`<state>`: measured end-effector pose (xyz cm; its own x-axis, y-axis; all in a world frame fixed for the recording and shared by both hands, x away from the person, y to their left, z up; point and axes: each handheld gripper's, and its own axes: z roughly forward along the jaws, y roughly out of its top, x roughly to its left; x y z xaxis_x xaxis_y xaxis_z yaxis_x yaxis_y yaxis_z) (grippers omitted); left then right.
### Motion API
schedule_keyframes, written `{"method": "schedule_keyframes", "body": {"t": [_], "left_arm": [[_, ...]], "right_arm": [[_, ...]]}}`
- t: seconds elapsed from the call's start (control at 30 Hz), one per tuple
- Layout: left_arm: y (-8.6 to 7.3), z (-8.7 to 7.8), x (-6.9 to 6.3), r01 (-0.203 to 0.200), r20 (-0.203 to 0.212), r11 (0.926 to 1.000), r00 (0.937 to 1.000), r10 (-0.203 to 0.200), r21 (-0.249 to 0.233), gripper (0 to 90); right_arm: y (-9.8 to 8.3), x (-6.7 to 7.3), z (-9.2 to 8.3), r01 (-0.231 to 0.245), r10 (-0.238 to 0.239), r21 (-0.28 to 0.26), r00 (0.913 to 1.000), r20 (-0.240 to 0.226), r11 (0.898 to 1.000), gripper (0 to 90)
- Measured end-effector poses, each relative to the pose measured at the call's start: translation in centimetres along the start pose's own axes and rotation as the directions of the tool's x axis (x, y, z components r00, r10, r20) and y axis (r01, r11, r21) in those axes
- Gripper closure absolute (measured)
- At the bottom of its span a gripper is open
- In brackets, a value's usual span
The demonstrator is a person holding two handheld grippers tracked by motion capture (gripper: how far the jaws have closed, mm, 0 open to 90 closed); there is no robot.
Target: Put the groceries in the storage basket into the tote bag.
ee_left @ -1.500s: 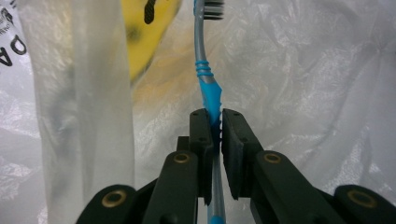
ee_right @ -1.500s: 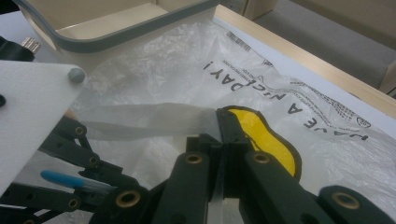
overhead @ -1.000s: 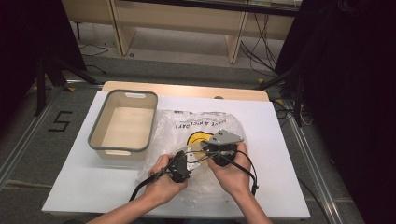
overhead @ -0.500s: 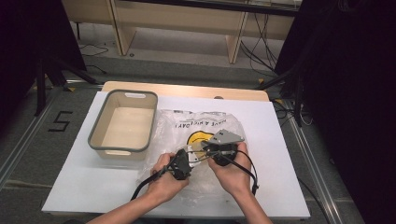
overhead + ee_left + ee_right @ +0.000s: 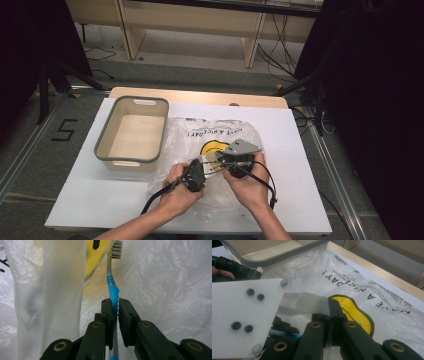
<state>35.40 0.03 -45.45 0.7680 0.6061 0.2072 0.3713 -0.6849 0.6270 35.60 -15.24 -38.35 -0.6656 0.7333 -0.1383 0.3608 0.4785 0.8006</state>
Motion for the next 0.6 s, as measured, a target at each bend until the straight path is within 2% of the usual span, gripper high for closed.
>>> {"method": "schedule_keyframes", "body": {"t": [0.27,0.43,0.6], "left_arm": [[-0.3,-1.6,-0.4,0.011,0.035,0.9996,0.9993,-0.01,-0.027,69.3],[-0.9,-3.6,-0.6,-0.003,0.051,0.9988,0.9987,0.005,-0.048,63.8],[-1.7,-5.7,-0.8,-0.009,0.07,0.9974,0.9975,0.014,-0.072,62.1]], "right_arm": [[-0.2,-0.1,0.0,-0.006,0.006,0.008,1.0,0.0,1.0,90.0],[-0.3,-0.1,0.0,-0.012,0.012,0.015,0.9999,-0.001,1.0,90.0],[-0.7,-0.2,0.0,-0.003,0.003,0.021,1.0,-0.002,1.0,90.0]]}}
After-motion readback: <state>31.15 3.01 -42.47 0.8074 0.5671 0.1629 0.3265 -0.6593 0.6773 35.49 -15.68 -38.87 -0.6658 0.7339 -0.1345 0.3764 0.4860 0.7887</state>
